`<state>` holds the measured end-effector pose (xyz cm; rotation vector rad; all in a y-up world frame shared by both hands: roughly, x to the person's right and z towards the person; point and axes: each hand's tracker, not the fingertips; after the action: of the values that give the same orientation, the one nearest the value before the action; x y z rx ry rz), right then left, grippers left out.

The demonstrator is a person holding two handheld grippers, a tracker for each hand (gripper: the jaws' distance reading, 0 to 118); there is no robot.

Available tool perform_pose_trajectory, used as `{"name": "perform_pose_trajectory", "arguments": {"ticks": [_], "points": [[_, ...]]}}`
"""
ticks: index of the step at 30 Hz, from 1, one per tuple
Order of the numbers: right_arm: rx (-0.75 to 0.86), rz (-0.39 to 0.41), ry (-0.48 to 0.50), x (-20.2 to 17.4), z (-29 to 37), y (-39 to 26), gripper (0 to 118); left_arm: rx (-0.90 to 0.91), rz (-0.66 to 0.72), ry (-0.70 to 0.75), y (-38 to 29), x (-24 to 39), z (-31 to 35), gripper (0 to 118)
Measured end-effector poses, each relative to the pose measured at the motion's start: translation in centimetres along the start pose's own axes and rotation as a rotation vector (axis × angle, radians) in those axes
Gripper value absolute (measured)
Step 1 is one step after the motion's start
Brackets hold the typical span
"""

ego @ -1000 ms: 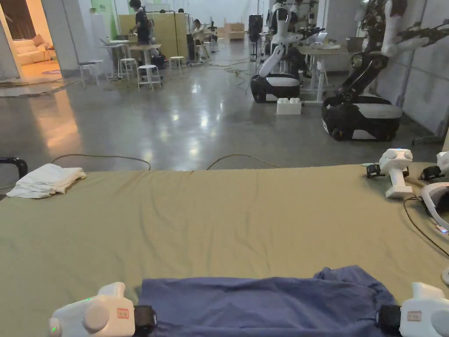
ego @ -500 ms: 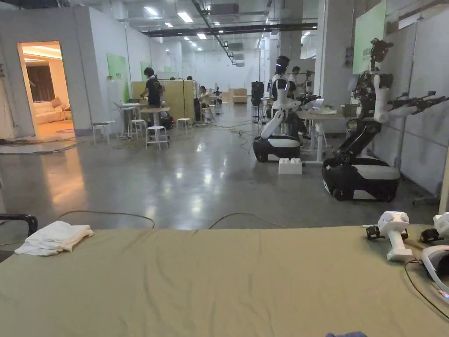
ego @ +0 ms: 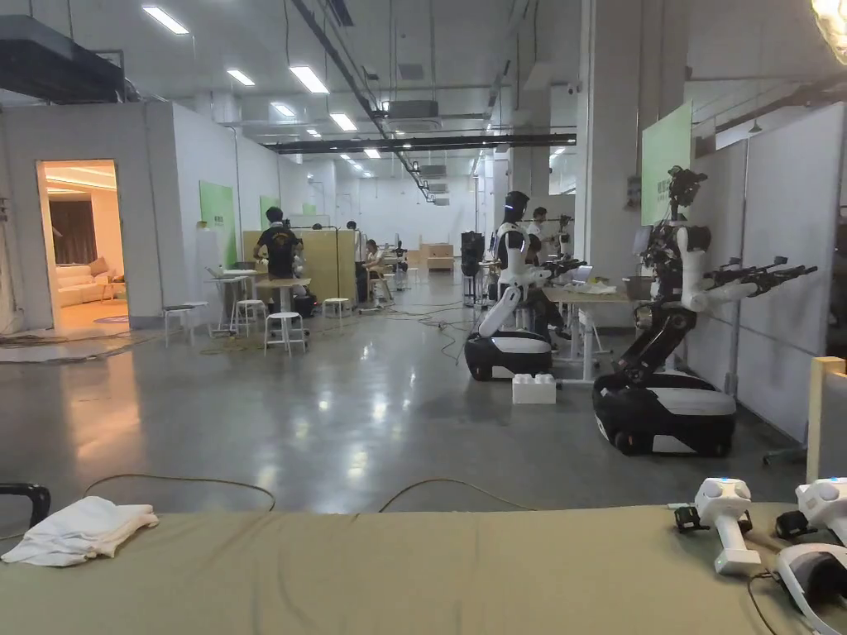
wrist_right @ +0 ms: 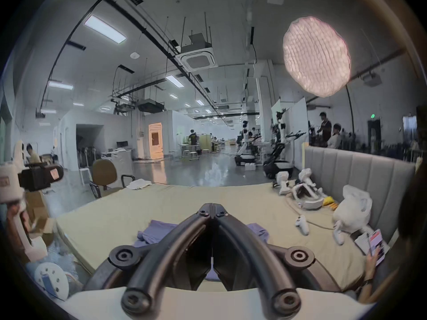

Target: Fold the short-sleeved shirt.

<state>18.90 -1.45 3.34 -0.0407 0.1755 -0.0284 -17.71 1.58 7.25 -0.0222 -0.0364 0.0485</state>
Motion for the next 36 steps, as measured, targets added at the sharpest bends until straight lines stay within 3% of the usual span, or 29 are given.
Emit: {"name": "perform_pose_trajectory", "arguments": {"ticks": [1,3,12,15,16,17,19,20,22,24,28,34,36], "points": [[-0.011,0.000,0.018,0.1,0.0,0.1,0,0.011,-0.008,0.020,0.0,0.1,0.3,6],[-0.013,0.007,0.018,0.1,-0.1,0.0,0,0.016,-0.002,0.004,0.2,-0.3,0.6,0],[-0.023,0.016,0.006,0.2,-1.5,-0.4,0,0.026,0.001,0.044,0.5,-0.8,-0.1,0],[-0.039,0.000,0.015,0.7,-2.1,-0.9,0,-0.076,0.040,0.067,-0.5,-2.4,-2.8,1],[-0.049,-0.018,0.018,0.9,-2.3,-1.3,0,-0.113,0.038,0.085,-1.5,-3.0,-4.3,8],[-0.074,-0.043,0.032,1.2,-2.7,-1.7,0,-0.141,0.048,0.087,-3.0,-4.0,-5.9,23],[-0.121,-0.078,0.030,1.6,-3.1,-2.6,0,-0.263,0.147,0.069,-6.3,-6.7,-9.5,63],[-0.144,-0.086,0.028,1.8,-3.3,-3.1,0,-0.350,0.204,0.054,-7.9,-7.9,-11.5,76],[-0.181,-0.095,0.019,2.3,-3.5,-4.2,0,-0.553,0.374,-0.033,-12.5,-10.8,-15.8,76],[-0.222,-0.114,0.013,2.9,-3.7,-5.3,0,-0.629,0.441,-0.032,-17.3,-12.5,-19.0,76],[-0.302,-0.145,-0.020,4.2,-4.3,-7.0,0,-0.806,0.305,0.067,-23.7,-13.1,-25.7,76],[-0.377,-0.179,-0.077,6.0,-4.5,-8.6,0,-0.835,0.395,0.103,-27.3,-13.5,-31.2,73],[-0.408,-0.193,-0.096,6.6,-4.7,-9.3,0,-0.901,0.327,0.097,-27.9,-12.2,-32.2,59]]}}
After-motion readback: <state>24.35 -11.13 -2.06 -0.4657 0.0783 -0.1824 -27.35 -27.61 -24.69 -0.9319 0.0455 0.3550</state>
